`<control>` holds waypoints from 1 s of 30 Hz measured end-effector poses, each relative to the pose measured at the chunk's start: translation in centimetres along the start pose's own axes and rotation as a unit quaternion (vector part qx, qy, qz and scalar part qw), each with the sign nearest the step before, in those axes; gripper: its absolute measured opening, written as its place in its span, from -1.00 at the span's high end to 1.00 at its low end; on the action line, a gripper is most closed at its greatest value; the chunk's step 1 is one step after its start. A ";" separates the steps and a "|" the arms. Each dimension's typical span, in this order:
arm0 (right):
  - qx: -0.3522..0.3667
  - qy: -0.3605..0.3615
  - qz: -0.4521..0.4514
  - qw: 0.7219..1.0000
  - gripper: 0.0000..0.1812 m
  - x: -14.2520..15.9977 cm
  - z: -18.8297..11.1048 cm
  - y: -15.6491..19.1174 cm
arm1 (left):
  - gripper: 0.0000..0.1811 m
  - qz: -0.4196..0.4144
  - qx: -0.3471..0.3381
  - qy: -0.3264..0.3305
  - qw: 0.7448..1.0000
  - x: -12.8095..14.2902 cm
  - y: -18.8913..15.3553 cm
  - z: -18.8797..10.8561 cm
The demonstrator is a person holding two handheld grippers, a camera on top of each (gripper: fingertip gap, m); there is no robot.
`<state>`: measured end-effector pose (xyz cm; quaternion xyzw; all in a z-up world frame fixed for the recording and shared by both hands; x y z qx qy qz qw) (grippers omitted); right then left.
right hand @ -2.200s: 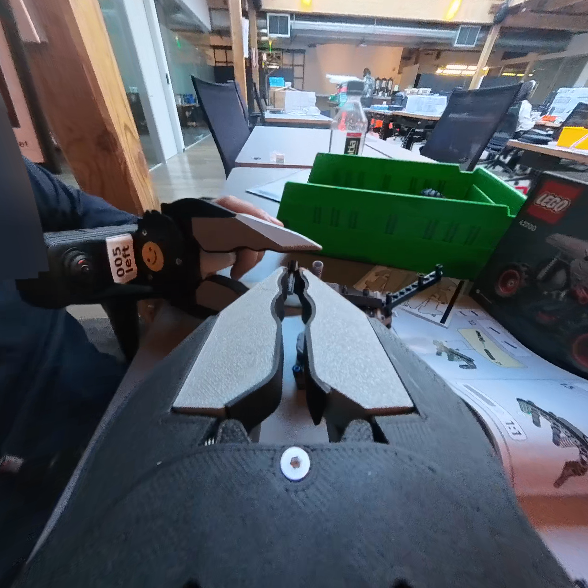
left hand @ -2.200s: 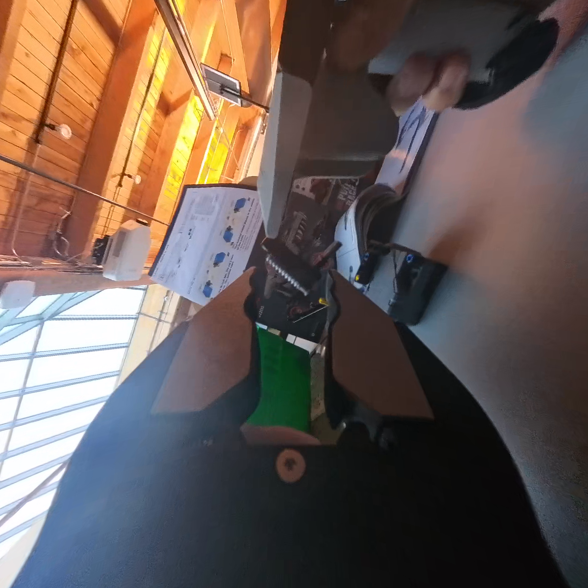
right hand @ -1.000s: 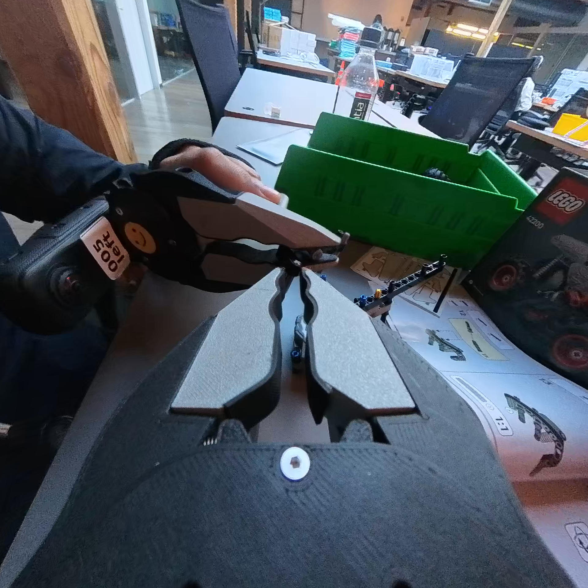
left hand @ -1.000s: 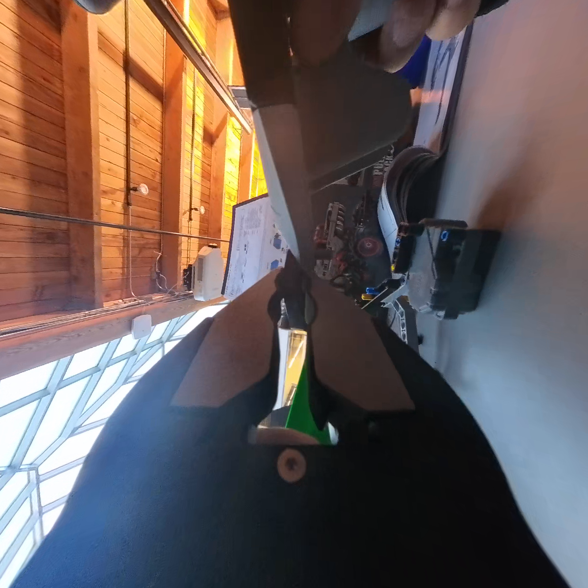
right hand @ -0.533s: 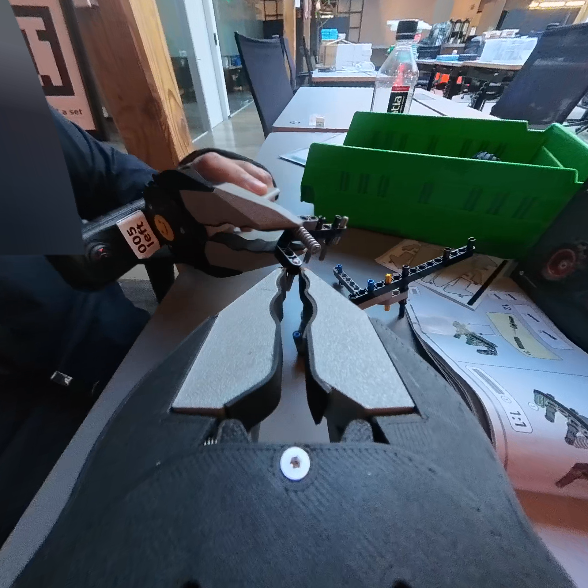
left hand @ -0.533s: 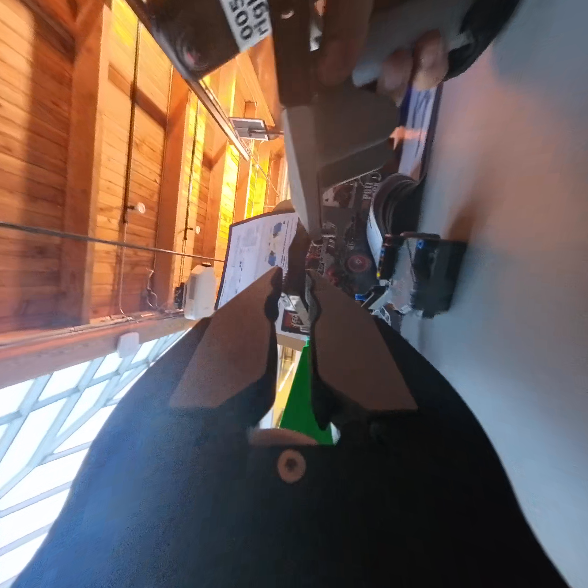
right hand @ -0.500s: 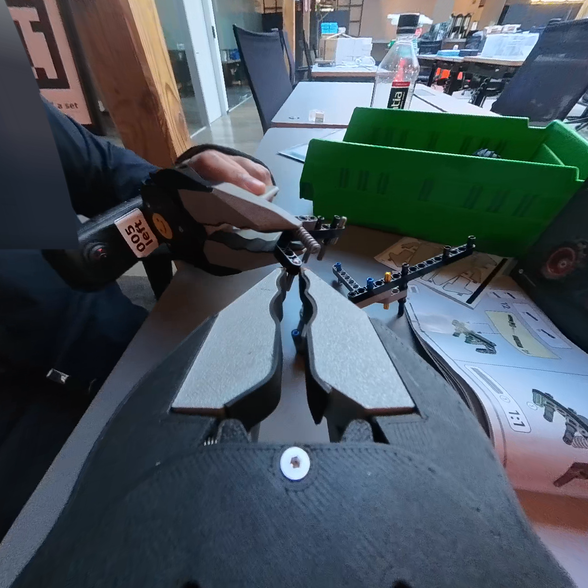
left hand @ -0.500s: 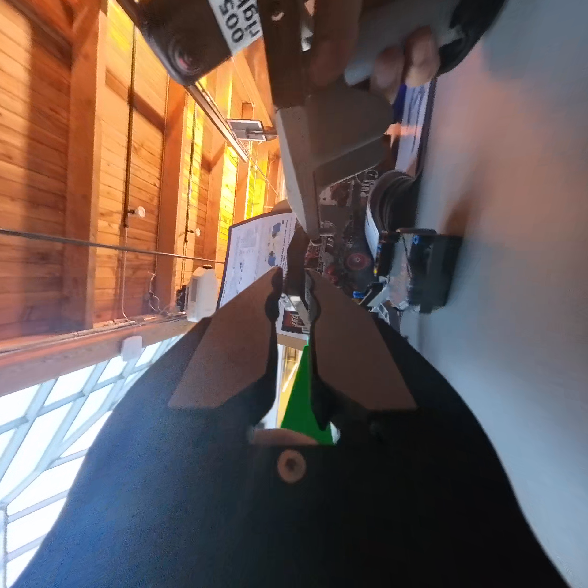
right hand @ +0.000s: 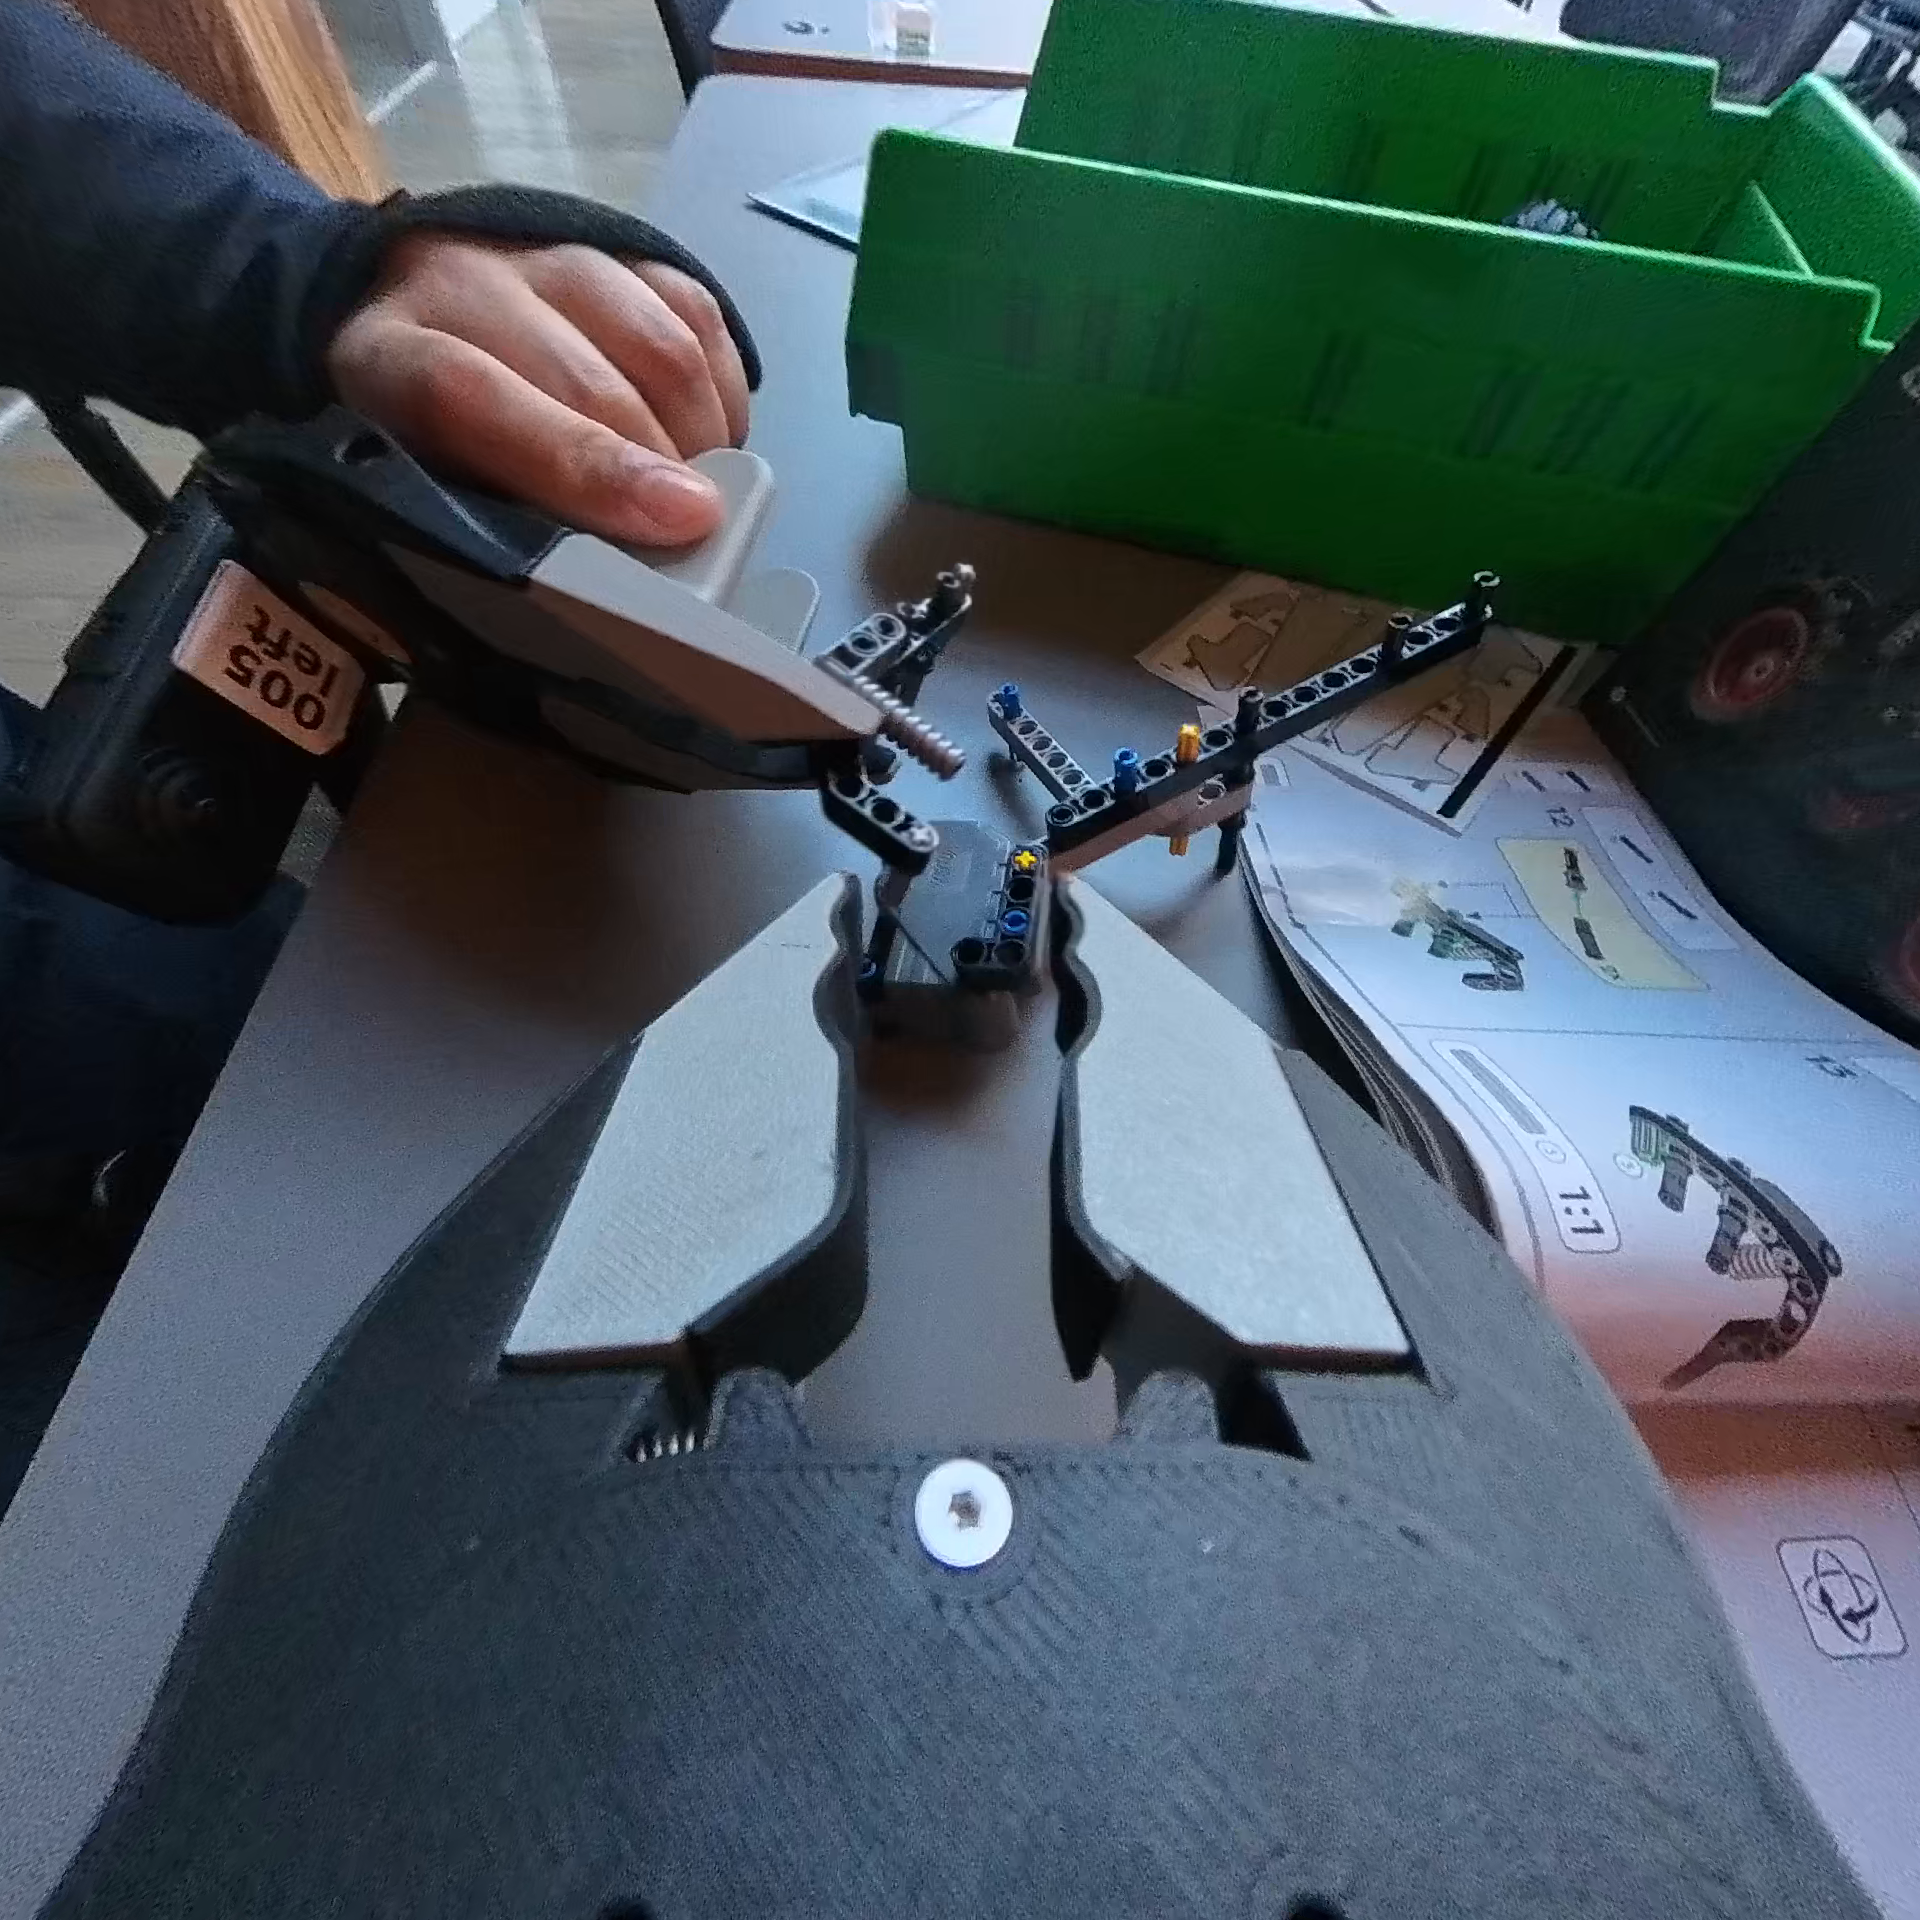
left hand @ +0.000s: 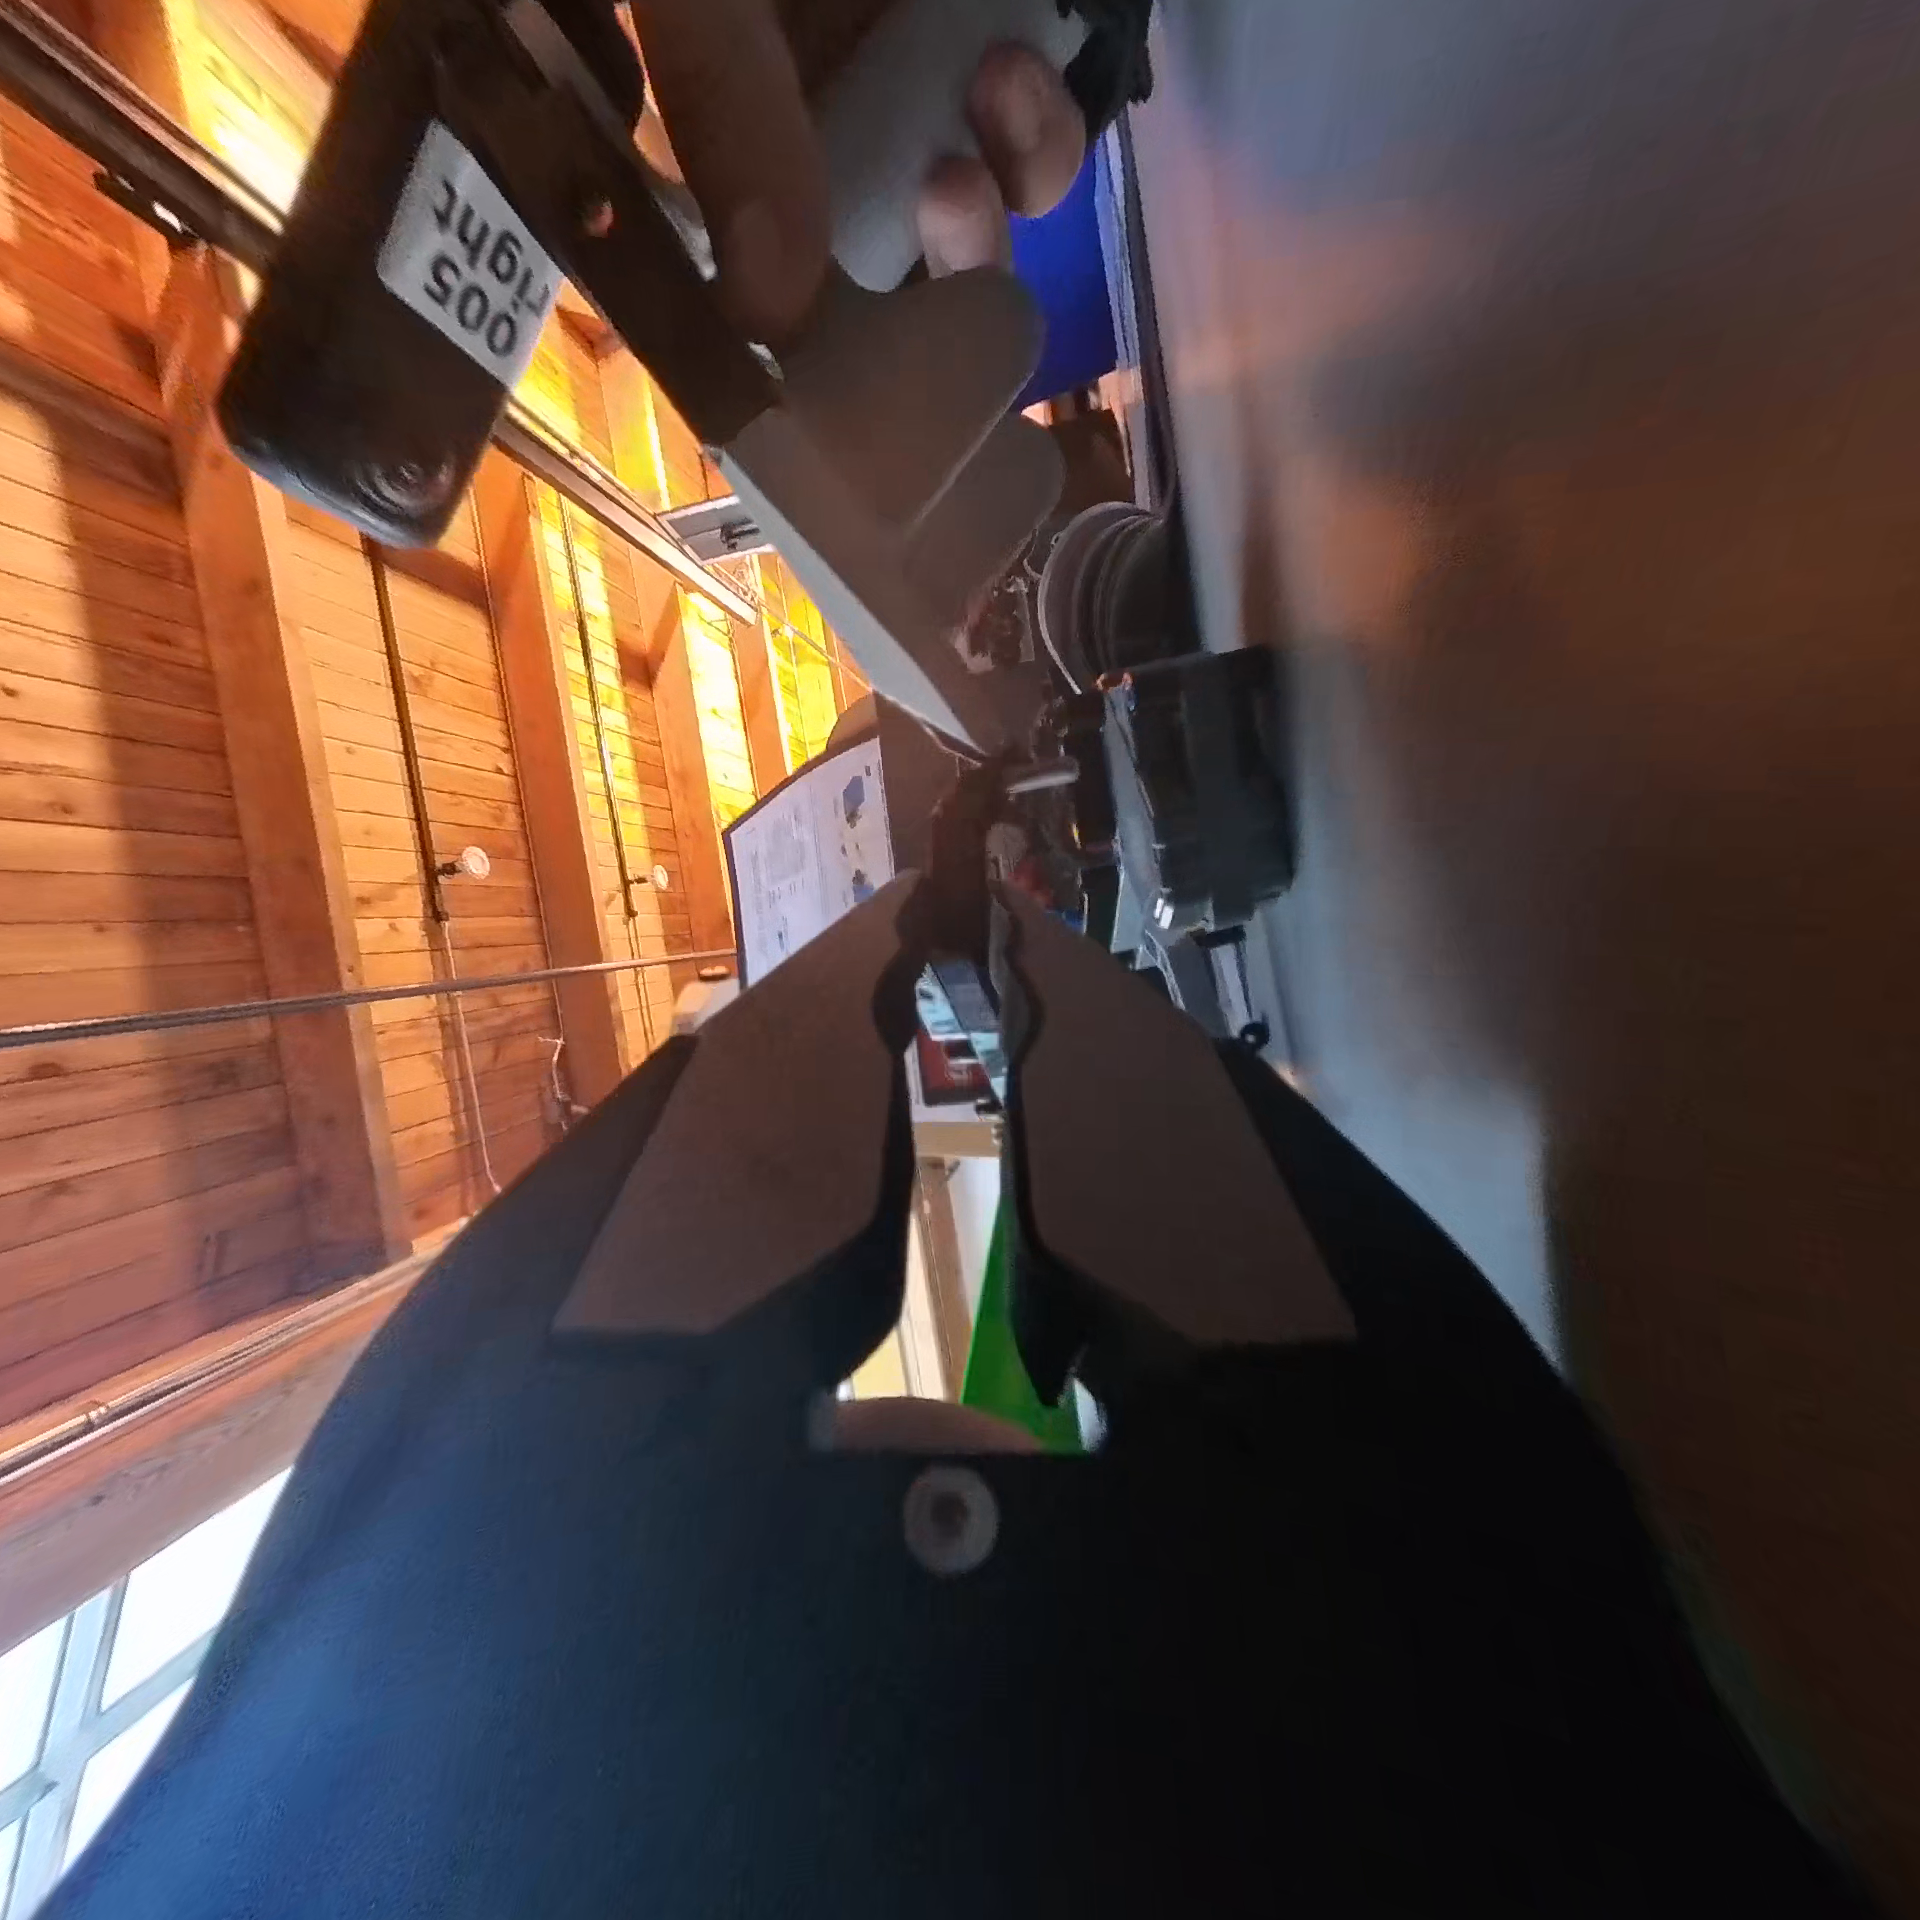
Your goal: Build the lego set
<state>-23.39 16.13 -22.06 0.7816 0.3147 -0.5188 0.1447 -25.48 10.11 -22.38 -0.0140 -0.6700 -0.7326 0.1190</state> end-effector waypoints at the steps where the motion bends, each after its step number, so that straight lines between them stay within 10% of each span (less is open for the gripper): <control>1: -0.002 0.003 0.005 1.000 0.61 0.1 0.0 0.0 | 0.94 0.006 0.001 -0.007 1.000 -0.2 0.0 0.0; 17: -0.006 0.016 -0.107 0.994 0.92 -0.3 0.4 1.4 | 0.81 -0.122 0.116 -0.031 0.985 -0.6 -1.1 -0.6; 30: 0.015 0.025 -0.185 0.982 0.93 -0.1 0.6 2.1 | 0.67 -0.502 0.367 -0.037 0.782 1.1 0.2 0.0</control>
Point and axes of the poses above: each gripper's, where its closed fingertips meet, z out along the fingers, x out of its underside, y = z × x across the jaws, the point moved 3 cm from there along -z, back along the fingers, and after that the axes turned 4 degrees about -z, right-handed, at the moved point
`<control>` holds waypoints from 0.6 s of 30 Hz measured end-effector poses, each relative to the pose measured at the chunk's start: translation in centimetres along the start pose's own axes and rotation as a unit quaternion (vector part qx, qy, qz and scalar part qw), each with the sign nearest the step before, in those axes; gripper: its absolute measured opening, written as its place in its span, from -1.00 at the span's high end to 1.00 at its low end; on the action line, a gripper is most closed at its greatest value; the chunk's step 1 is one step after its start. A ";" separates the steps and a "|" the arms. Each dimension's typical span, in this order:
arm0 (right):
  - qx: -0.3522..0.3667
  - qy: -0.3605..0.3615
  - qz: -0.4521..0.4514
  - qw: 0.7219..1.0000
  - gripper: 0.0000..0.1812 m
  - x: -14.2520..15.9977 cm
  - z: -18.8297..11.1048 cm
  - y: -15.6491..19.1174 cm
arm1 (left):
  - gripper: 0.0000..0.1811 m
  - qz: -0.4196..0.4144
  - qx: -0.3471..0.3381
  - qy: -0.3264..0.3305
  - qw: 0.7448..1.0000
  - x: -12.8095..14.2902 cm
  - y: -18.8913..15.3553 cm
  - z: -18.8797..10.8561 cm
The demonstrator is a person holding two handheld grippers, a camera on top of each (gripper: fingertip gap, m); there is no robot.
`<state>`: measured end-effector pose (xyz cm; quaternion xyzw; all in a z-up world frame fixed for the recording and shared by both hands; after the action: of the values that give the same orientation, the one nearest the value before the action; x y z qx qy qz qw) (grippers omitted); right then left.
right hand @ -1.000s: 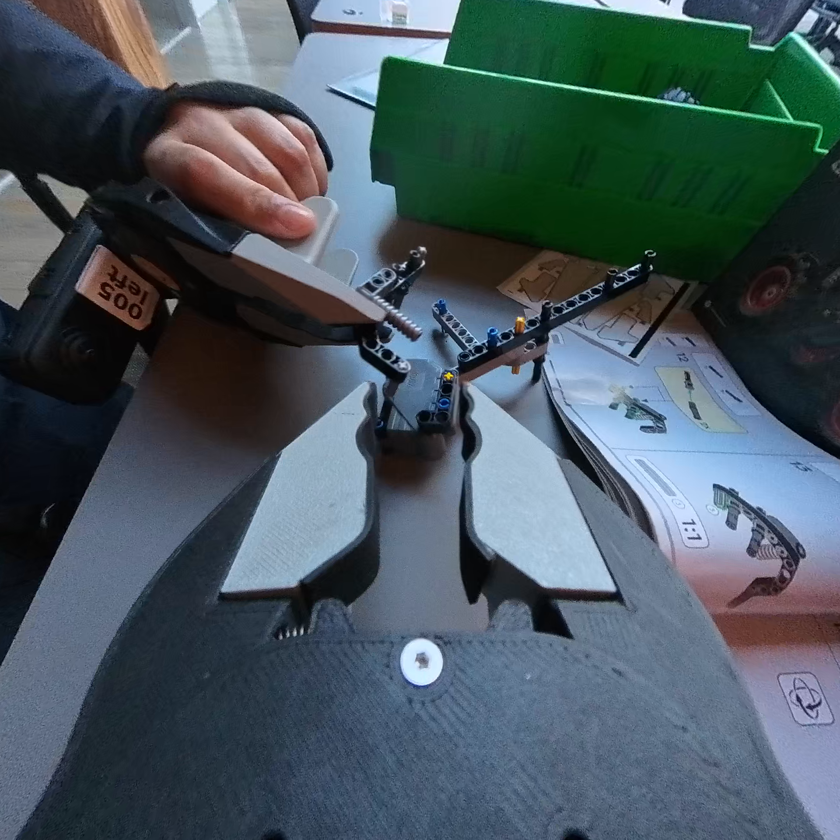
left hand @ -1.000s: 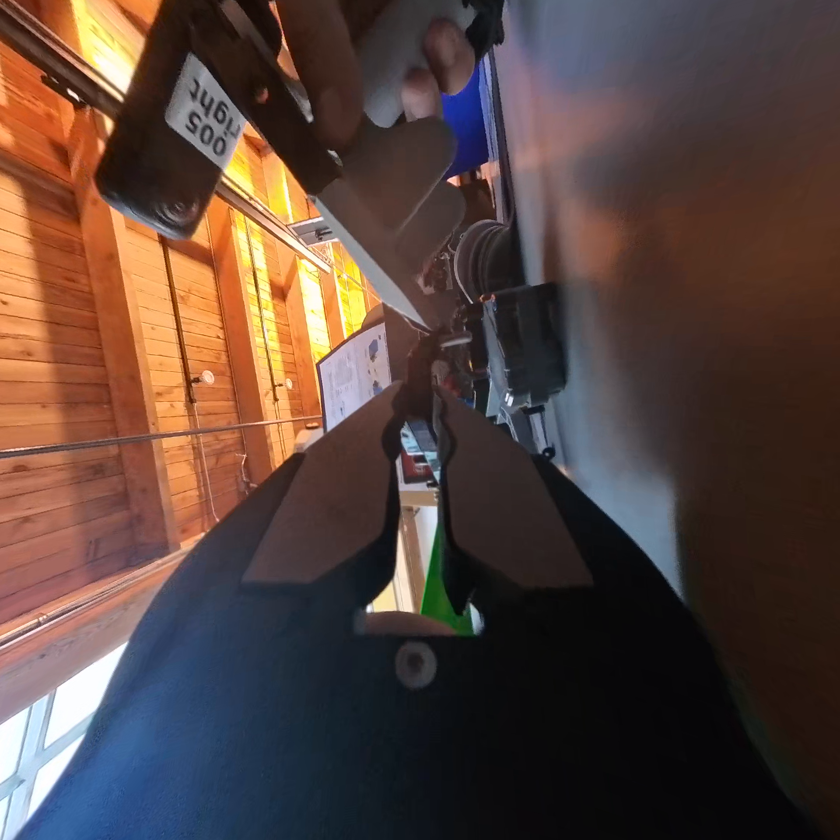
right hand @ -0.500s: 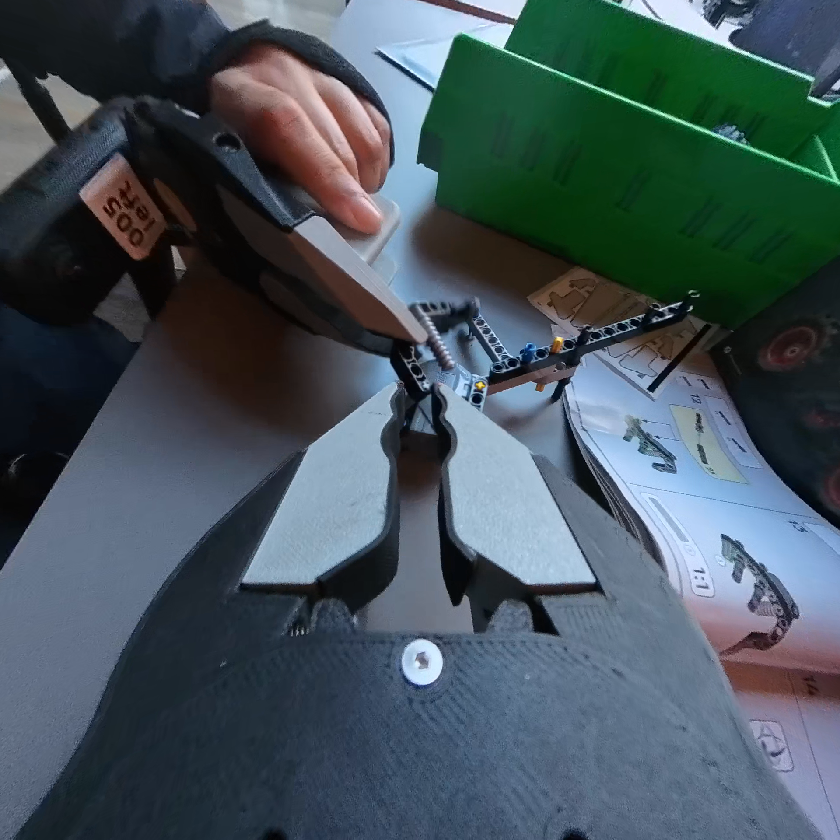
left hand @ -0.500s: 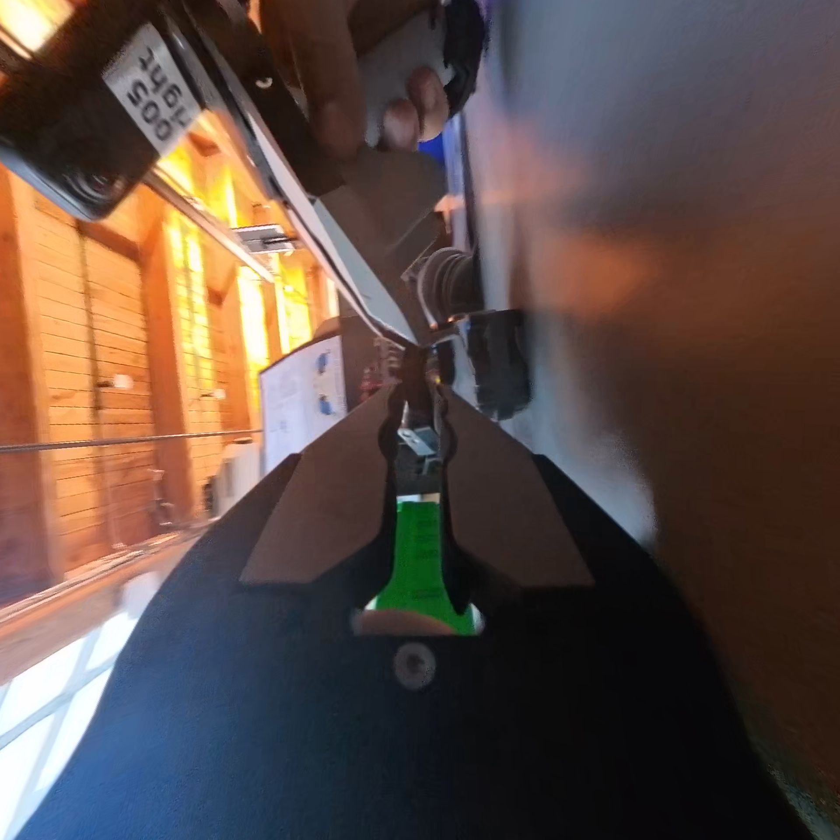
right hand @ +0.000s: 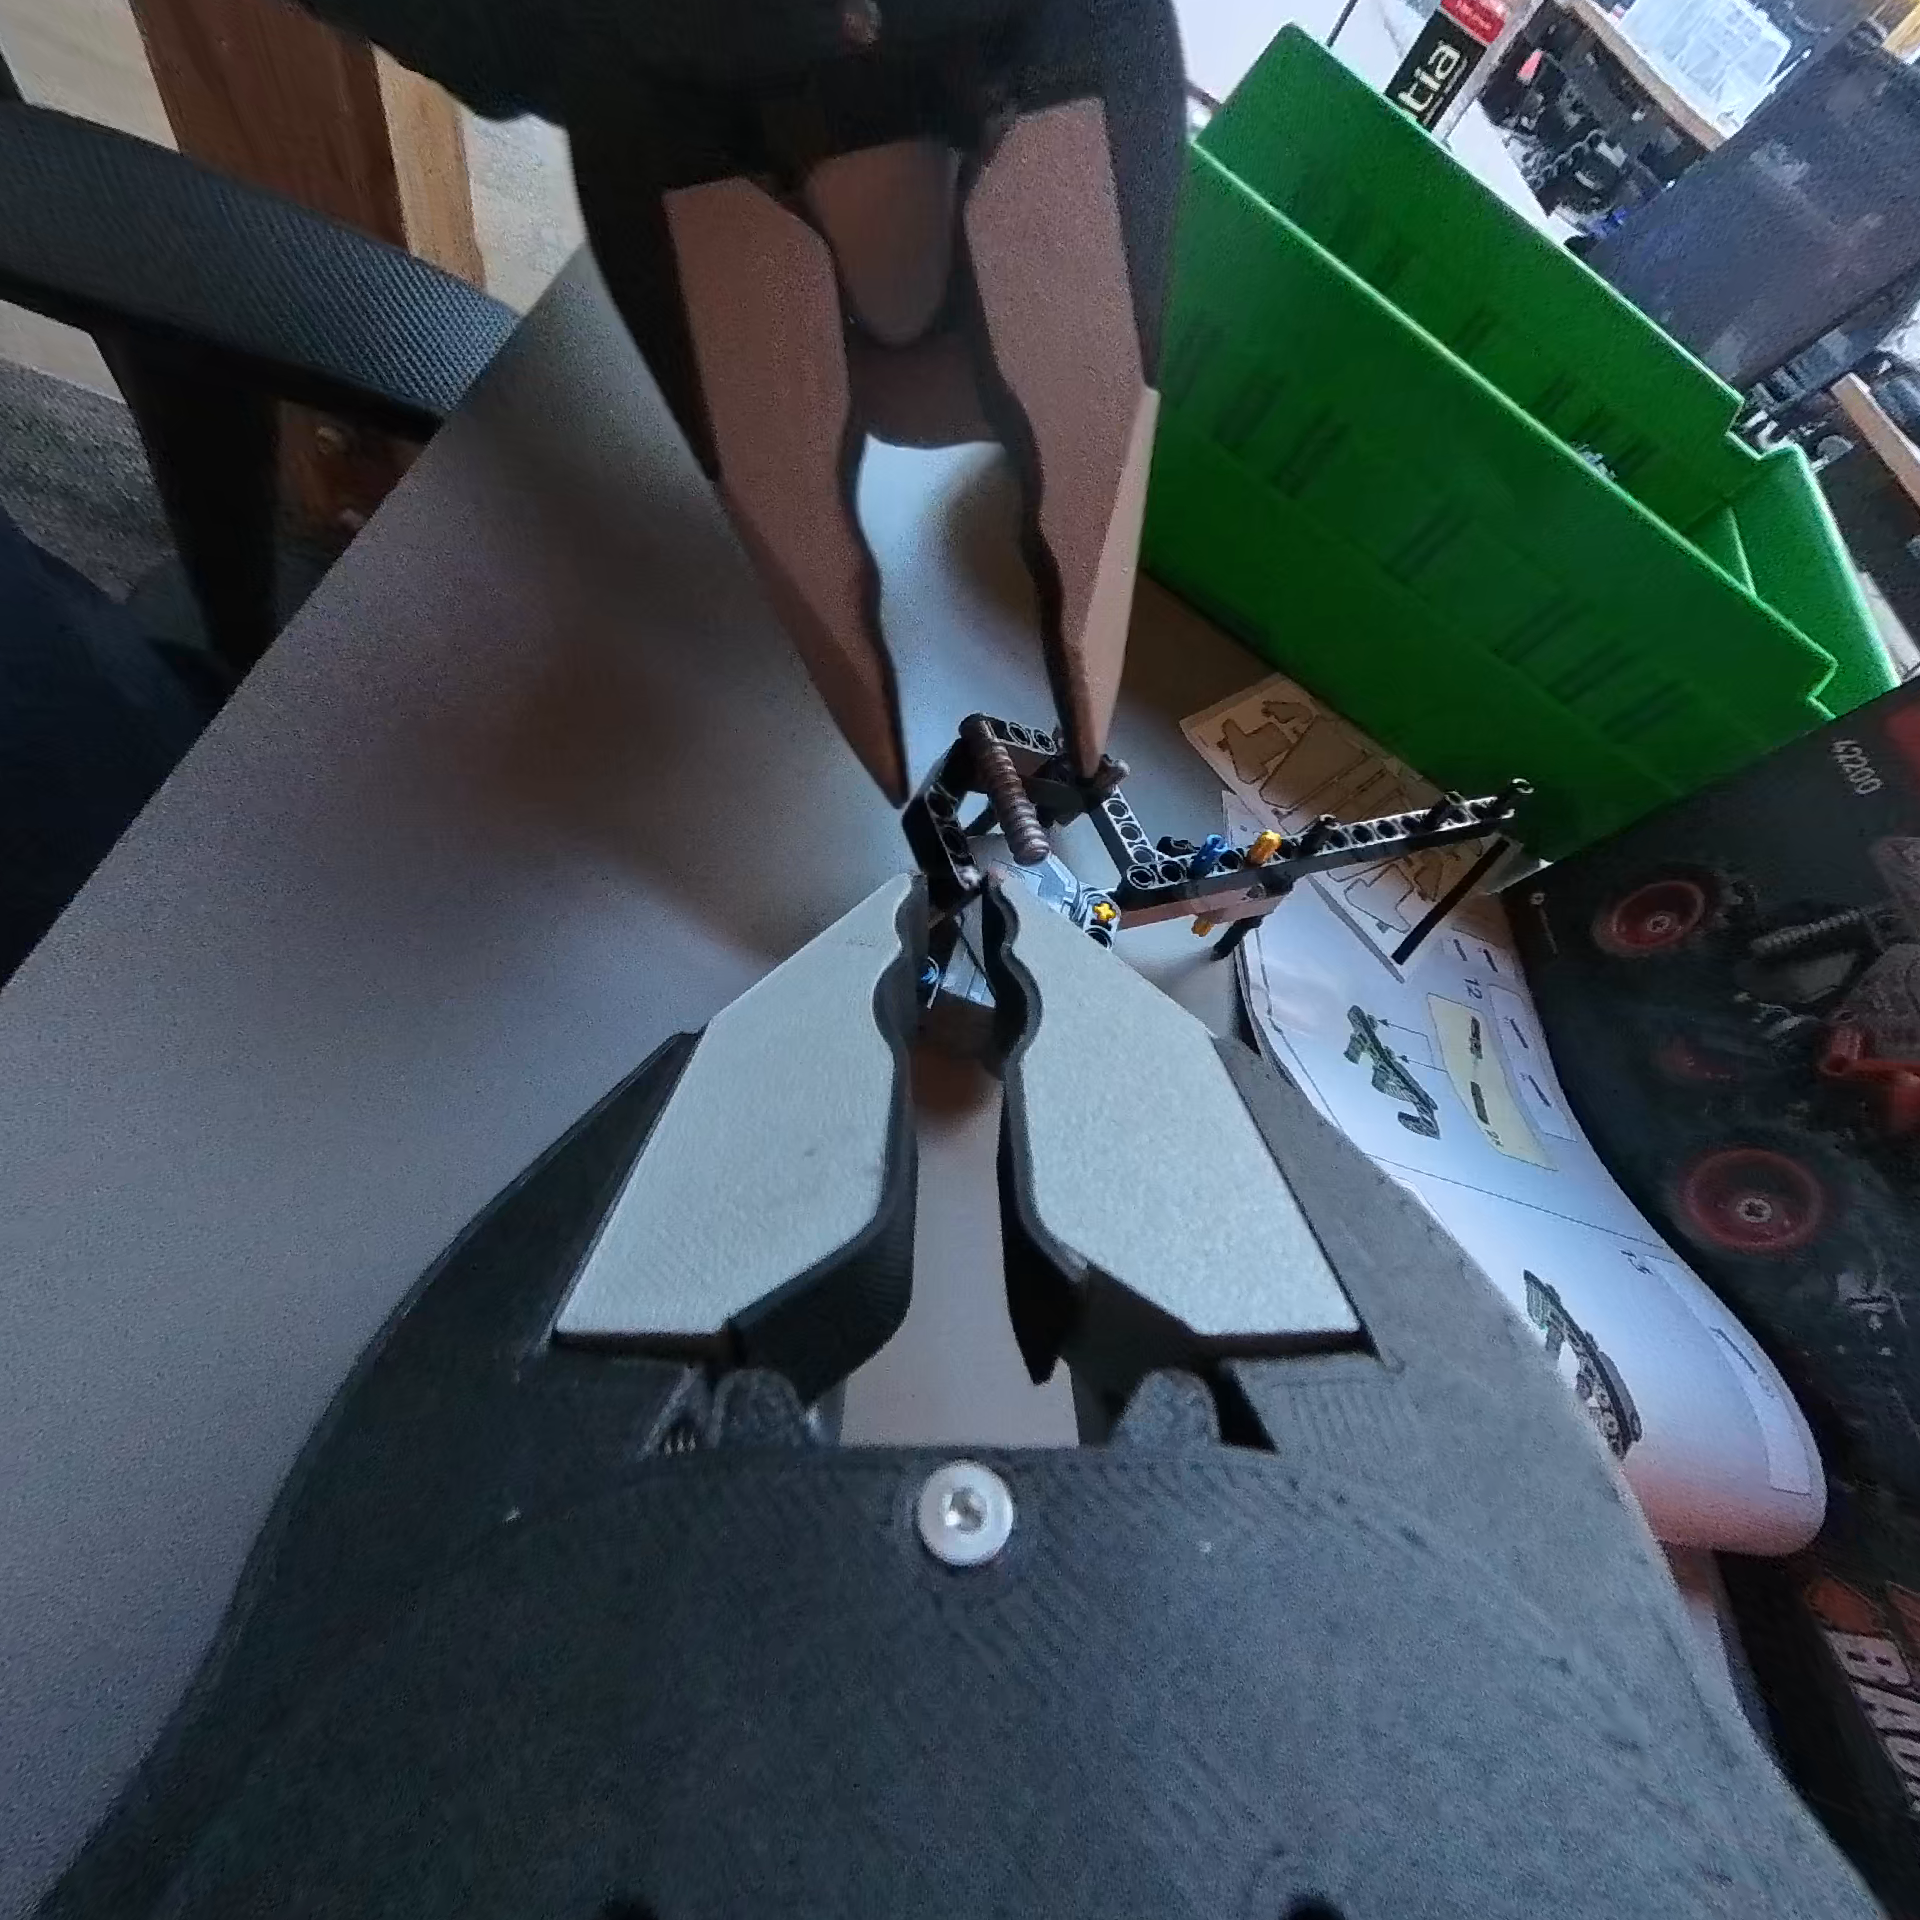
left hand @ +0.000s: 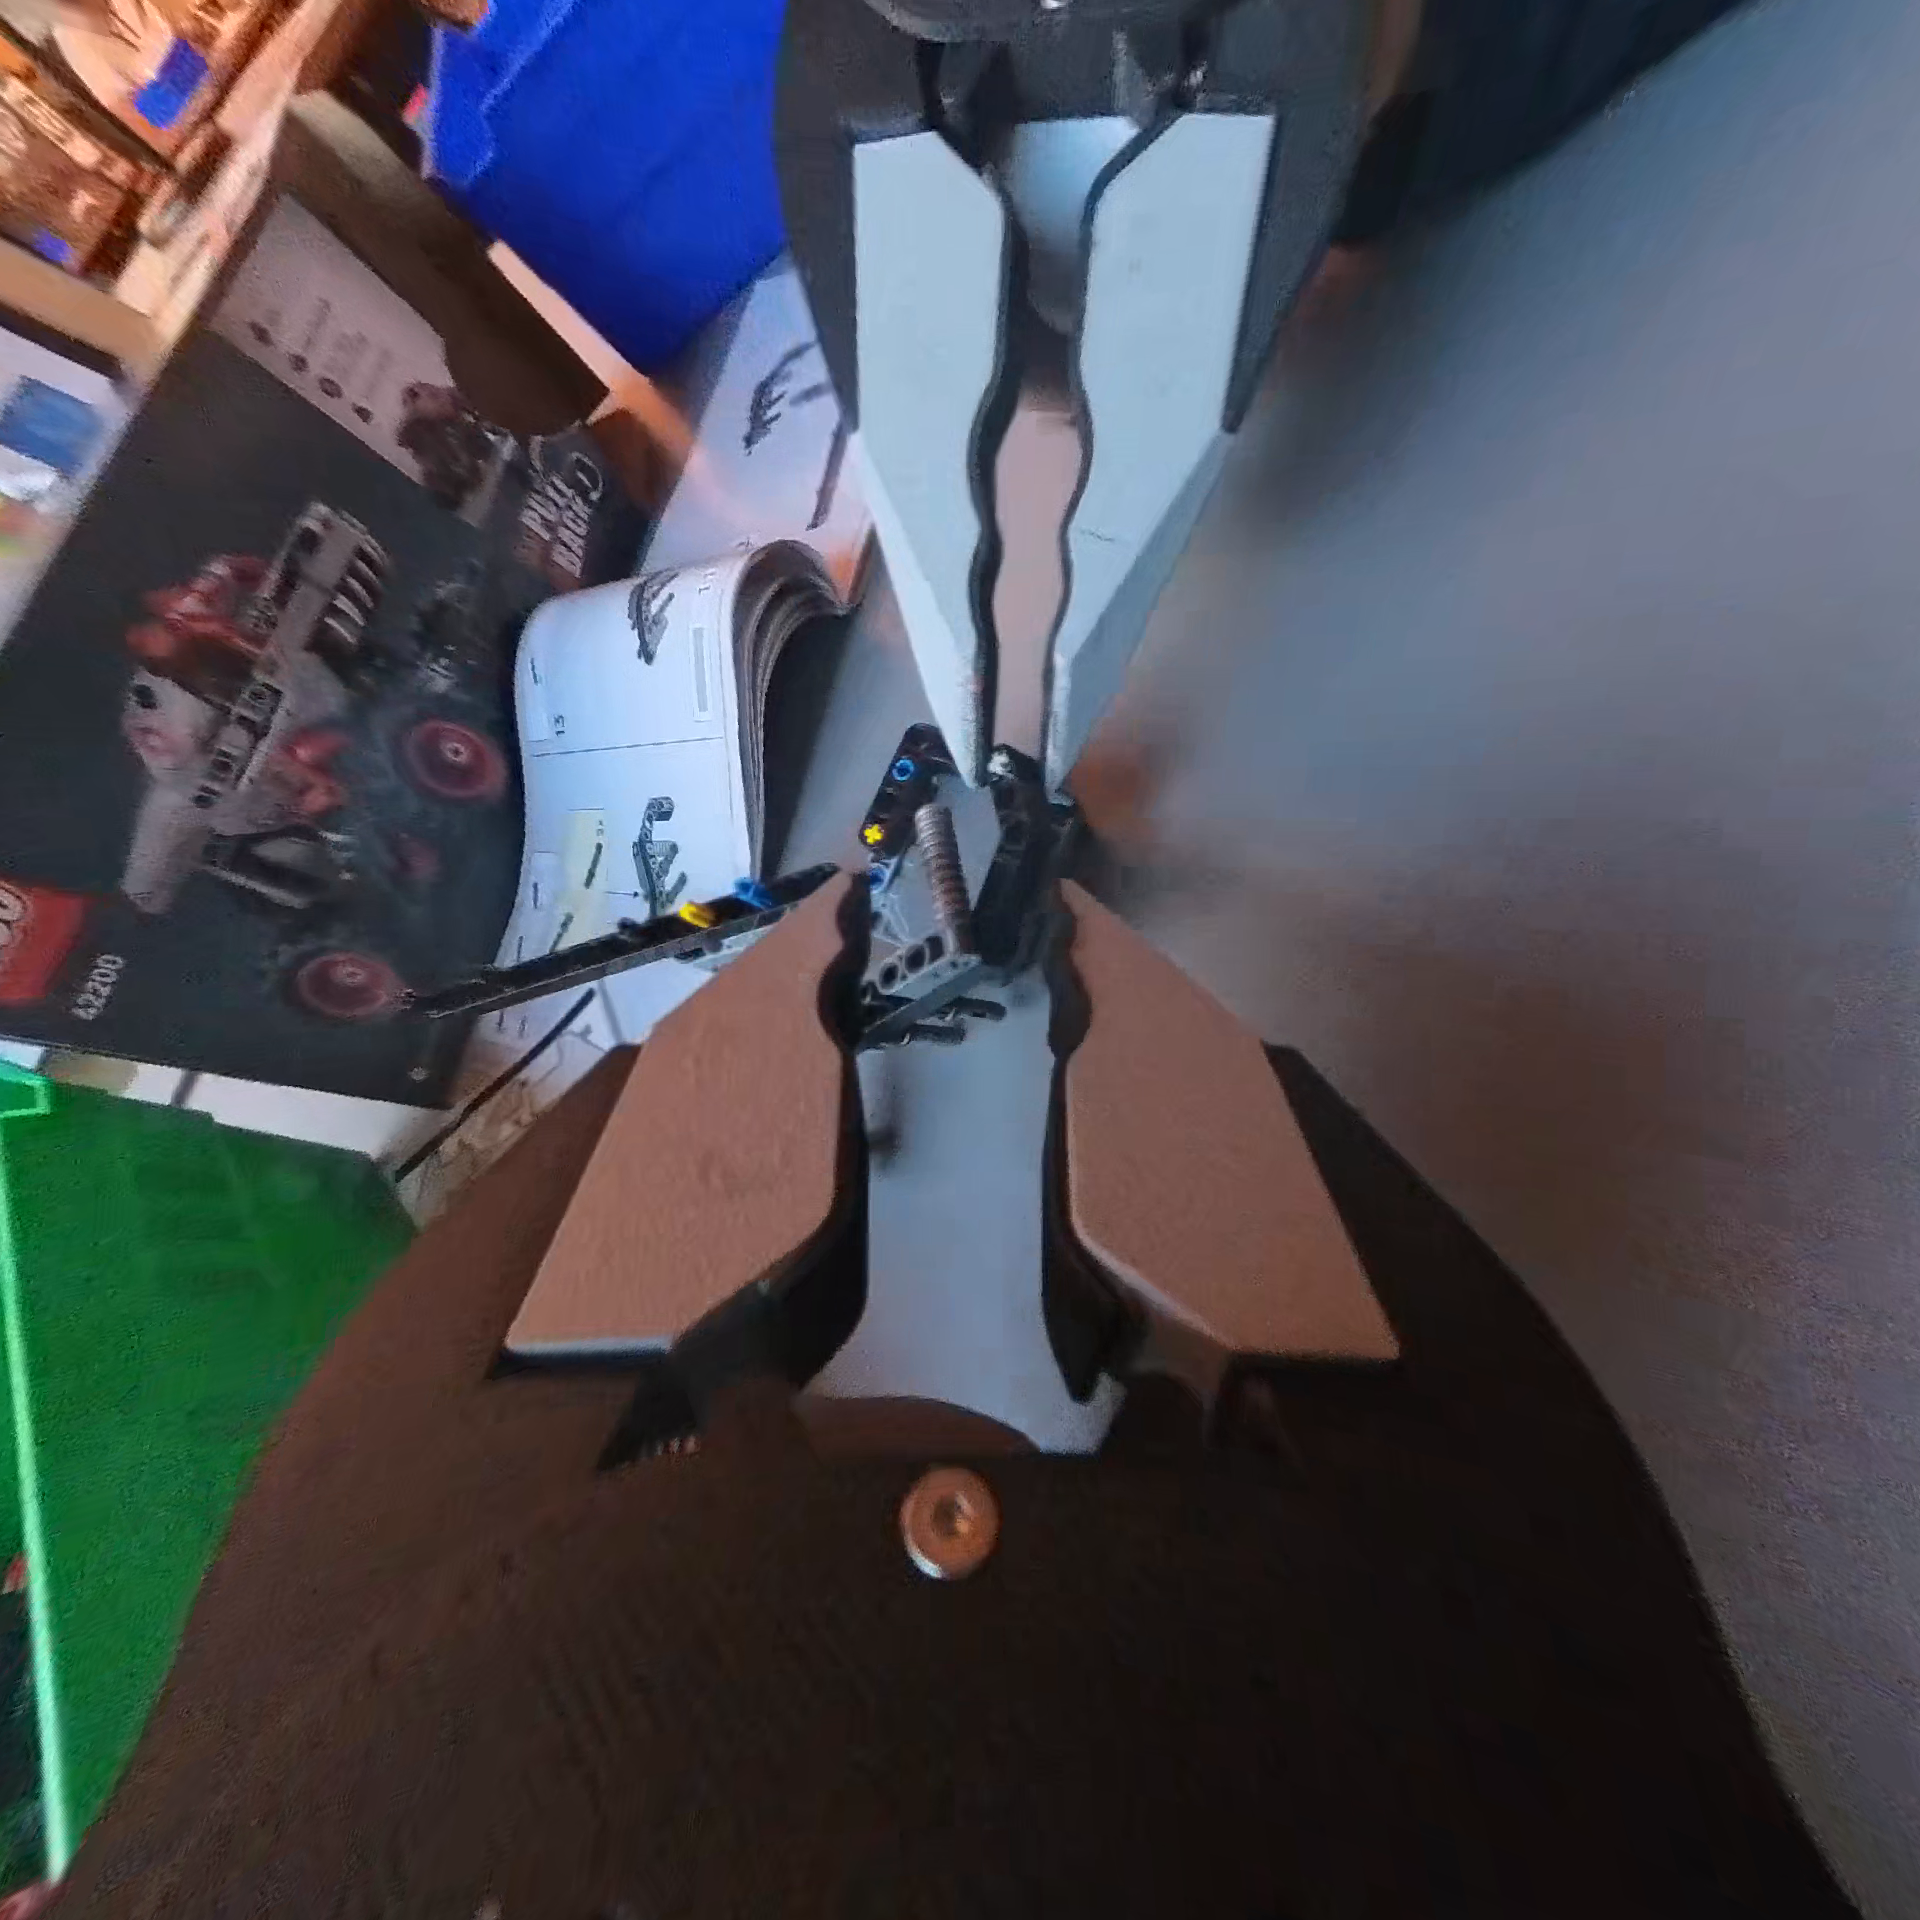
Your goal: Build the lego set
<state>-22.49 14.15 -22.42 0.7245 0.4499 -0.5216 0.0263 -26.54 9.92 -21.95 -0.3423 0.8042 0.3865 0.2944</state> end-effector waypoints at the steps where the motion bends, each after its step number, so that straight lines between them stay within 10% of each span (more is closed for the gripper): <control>1: 0.003 0.000 -0.003 1.000 0.93 0.0 0.0 -0.1 | 0.69 -0.005 0.009 0.005 1.000 0.2 0.1 0.2; 18: 0.001 -0.014 -0.017 1.000 0.92 0.0 0.2 0.6 | 0.80 -0.054 0.102 -0.021 0.993 0.7 -0.8 0.5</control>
<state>-22.18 13.71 -22.81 0.7093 0.4610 -0.5328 0.0227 -26.19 9.70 -23.05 -0.3453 0.8134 0.2929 0.3652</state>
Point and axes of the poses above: each gripper's, where its closed fingertips meet, z out along the fingers, x out of its underside, y = z × x across the jaws, the point moved 3 cm from there along -z, back along the fingers, and after that the axes turned 4 degrees about -z, right-handed, at the moved point
